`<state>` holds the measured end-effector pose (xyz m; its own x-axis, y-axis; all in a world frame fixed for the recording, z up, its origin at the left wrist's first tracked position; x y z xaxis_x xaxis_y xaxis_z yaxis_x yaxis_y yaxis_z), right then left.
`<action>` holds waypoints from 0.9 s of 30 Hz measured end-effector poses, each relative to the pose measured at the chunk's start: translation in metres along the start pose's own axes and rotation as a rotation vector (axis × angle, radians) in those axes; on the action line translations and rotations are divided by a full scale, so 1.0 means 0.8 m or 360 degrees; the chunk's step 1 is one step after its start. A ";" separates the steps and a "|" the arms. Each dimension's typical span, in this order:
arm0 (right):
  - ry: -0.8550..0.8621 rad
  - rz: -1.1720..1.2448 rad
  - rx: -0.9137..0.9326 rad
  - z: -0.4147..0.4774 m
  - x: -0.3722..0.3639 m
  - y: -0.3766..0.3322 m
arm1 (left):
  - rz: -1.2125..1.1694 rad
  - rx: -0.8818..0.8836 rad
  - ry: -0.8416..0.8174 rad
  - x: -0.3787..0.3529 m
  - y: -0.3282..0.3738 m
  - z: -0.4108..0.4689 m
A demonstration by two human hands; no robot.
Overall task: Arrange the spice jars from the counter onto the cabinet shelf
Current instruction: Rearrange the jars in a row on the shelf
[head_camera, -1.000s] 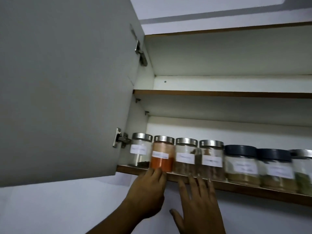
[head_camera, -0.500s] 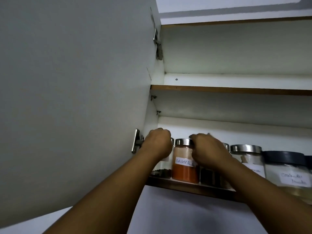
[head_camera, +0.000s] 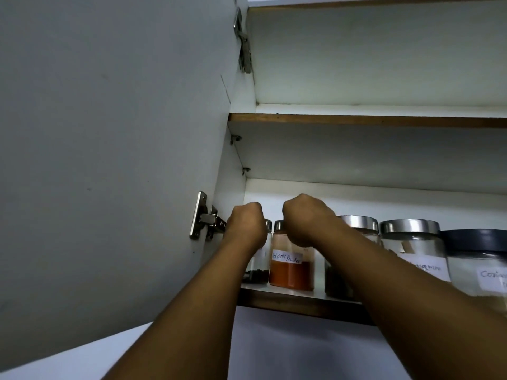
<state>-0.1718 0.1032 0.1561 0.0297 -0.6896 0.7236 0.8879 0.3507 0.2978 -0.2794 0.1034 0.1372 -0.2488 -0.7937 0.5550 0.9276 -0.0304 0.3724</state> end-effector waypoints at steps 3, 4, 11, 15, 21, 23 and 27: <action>-0.0045 -0.0022 -0.0020 0.022 -0.019 -0.004 | 0.0049 -0.0010 -0.0056 -0.016 -0.004 0.020; -0.0064 -0.0027 -0.0029 0.029 -0.025 -0.003 | 0.0070 -0.0004 -0.0088 -0.022 -0.007 0.028; -0.0224 -0.0078 -0.0046 0.079 -0.066 -0.004 | 0.0381 -0.0062 -0.0425 -0.053 -0.014 0.067; -0.0294 -0.0136 -0.0038 0.099 -0.076 -0.004 | 0.0576 -0.0103 -0.0616 -0.067 -0.020 0.077; -0.0387 -0.0164 -0.0019 0.113 -0.095 -0.007 | 0.0778 -0.0092 -0.0683 -0.082 -0.034 0.083; -0.0420 -0.0140 -0.0022 0.113 -0.100 -0.006 | 0.0756 -0.0004 -0.0696 -0.086 -0.040 0.082; -0.0482 -0.0062 -0.0002 0.112 -0.107 -0.005 | 0.0778 -0.0064 -0.0752 -0.089 -0.045 0.079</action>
<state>-0.2193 0.2177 0.1488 -0.1427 -0.4822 0.8644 0.8863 0.3264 0.3284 -0.3126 0.1994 0.1314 0.1153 -0.3714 0.9213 0.9717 0.2345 -0.0271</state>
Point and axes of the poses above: each hand's wrist, its own z-axis towards the middle knuckle, its own x-axis out of the back of the hand, y = z × x, the point moved 4 cm from there along z, towards the middle knuckle, and after that the axes turned 7 degrees about -y, right-handed, at the moved point
